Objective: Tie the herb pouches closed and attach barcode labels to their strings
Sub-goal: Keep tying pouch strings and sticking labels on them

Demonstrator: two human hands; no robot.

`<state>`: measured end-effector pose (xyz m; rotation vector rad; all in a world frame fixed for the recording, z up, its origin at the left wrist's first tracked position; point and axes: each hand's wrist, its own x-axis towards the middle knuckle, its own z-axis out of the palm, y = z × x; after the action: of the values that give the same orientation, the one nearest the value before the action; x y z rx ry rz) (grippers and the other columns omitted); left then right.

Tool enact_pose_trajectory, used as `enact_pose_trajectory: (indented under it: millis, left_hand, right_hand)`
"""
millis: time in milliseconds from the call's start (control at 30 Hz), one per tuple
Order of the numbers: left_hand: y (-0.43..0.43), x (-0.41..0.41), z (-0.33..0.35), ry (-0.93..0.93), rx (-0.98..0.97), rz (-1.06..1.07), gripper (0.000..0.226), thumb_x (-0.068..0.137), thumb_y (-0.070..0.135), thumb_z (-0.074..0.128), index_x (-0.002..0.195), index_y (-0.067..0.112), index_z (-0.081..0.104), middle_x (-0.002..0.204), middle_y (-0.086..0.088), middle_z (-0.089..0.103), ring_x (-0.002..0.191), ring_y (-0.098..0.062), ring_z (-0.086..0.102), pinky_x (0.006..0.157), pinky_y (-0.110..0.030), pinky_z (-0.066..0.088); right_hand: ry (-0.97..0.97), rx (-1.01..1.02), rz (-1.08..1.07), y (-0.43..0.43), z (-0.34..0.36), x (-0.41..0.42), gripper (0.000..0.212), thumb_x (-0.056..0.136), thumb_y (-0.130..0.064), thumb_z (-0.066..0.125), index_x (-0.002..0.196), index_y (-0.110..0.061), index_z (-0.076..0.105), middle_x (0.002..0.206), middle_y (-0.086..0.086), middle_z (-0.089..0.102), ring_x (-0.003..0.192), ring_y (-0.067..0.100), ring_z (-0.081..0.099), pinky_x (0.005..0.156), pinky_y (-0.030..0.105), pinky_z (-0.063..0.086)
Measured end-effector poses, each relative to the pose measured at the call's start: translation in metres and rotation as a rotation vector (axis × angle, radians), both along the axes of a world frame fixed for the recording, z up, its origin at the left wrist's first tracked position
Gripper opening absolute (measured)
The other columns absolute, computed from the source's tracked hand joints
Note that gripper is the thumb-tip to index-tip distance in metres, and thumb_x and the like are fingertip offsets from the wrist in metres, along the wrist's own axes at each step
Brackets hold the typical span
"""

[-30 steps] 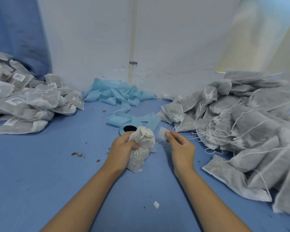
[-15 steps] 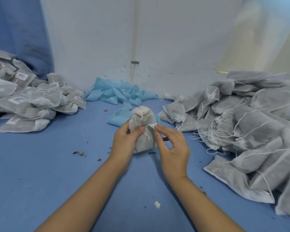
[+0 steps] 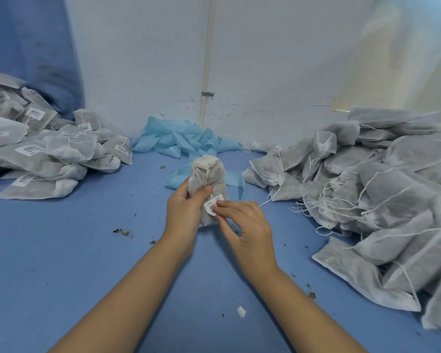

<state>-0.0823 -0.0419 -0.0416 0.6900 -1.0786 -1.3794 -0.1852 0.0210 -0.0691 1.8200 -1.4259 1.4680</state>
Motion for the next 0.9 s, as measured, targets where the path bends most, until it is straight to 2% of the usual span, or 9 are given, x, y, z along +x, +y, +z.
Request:
enact_pose_trajectory:
  millis: [133,200,300,367,433,533,667,767,900]
  left_hand:
    - [0.000,0.002,0.001,0.012,0.026,-0.001,0.016,0.089,0.005,0.059,0.087,0.018,0.067,0.075,0.002,0.069,0.069,-0.012,0.064,0.068,-0.029,0.053]
    - [-0.001,0.003,0.001,0.003,0.032,-0.005,0.012,0.090,0.006,0.059,0.090,0.015,0.066,0.079,-0.002,0.069,0.071,-0.014,0.064,0.069,-0.031,0.053]
    - [-0.001,0.004,0.002,-0.039,0.018,-0.033,0.008,0.090,0.009,0.060,0.090,0.014,0.066,0.076,0.000,0.070,0.067,-0.012,0.065,0.061,-0.025,0.052]
    - [0.000,0.002,0.003,-0.093,-0.001,-0.073,0.007,0.089,0.011,0.062,0.088,0.016,0.067,0.071,0.005,0.071,0.063,-0.008,0.066,0.054,-0.020,0.051]
    - [0.001,0.000,0.003,-0.106,0.008,-0.135,0.008,0.088,0.011,0.062,0.088,0.016,0.068,0.074,0.004,0.073,0.066,-0.010,0.067,0.058,-0.022,0.054]
    - [0.004,-0.001,0.002,-0.123,0.009,-0.219,0.008,0.088,0.013,0.062,0.092,0.016,0.069,0.083,-0.002,0.073,0.077,-0.017,0.068,0.075,-0.035,0.055]
    - [0.003,0.000,0.001,-0.127,-0.001,-0.330,0.028,0.077,0.021,0.075,0.103,0.014,0.068,0.102,-0.008,0.073,0.096,-0.024,0.068,0.089,-0.040,0.053]
    - [0.006,-0.002,-0.003,-0.168,0.006,-0.407,0.023,0.084,0.014,0.069,0.105,0.007,0.067,0.105,-0.011,0.072,0.098,-0.025,0.069,0.086,-0.032,0.055]
    - [0.005,-0.002,-0.006,-0.091,0.070,-0.493,0.020,0.091,0.005,0.056,0.108,-0.001,0.064,0.105,-0.012,0.072,0.095,-0.020,0.070,0.081,-0.025,0.056]
  right_hand:
    - [0.017,0.101,-0.026,0.000,0.000,0.000,0.020,0.079,-0.014,0.072,0.098,-0.017,0.076,0.109,-0.007,0.070,0.092,0.015,0.061,0.084,0.022,0.046]
    - [-0.047,0.142,0.009,0.001,0.001,0.003,0.020,0.080,-0.016,0.070,0.098,-0.019,0.076,0.108,-0.010,0.069,0.095,0.010,0.058,0.087,0.017,0.042]
    - [-0.354,0.200,0.065,0.003,0.006,0.006,0.018,0.083,-0.025,0.070,0.101,-0.028,0.070,0.104,-0.021,0.060,0.094,0.002,0.054,0.082,0.010,0.038]
    - [-0.560,0.233,0.071,0.003,0.008,0.005,0.034,0.082,-0.026,0.074,0.113,-0.030,0.059,0.110,-0.021,0.050,0.094,0.000,0.051,0.078,0.010,0.040]
    - [-0.768,0.344,0.142,0.002,0.009,0.002,0.040,0.083,-0.021,0.073,0.118,-0.024,0.055,0.114,-0.015,0.052,0.095,0.002,0.054,0.080,0.016,0.046]
    - [-1.086,0.561,0.432,0.003,0.012,-0.001,0.013,0.087,-0.016,0.067,0.100,-0.015,0.066,0.093,-0.001,0.072,0.081,0.010,0.066,0.067,0.018,0.050]
    - [-1.281,0.507,0.562,0.003,0.015,-0.008,0.027,0.077,-0.022,0.071,0.099,-0.008,0.068,0.090,0.008,0.073,0.080,0.018,0.068,0.066,0.025,0.053]
    - [-1.391,0.443,0.595,0.002,0.016,-0.012,0.022,0.081,-0.021,0.068,0.098,-0.007,0.067,0.090,0.010,0.073,0.080,0.018,0.069,0.066,0.025,0.054]
    - [-1.433,0.423,0.585,0.000,0.015,-0.013,0.020,0.084,-0.023,0.066,0.095,-0.006,0.066,0.091,0.013,0.071,0.081,0.020,0.068,0.068,0.026,0.056]
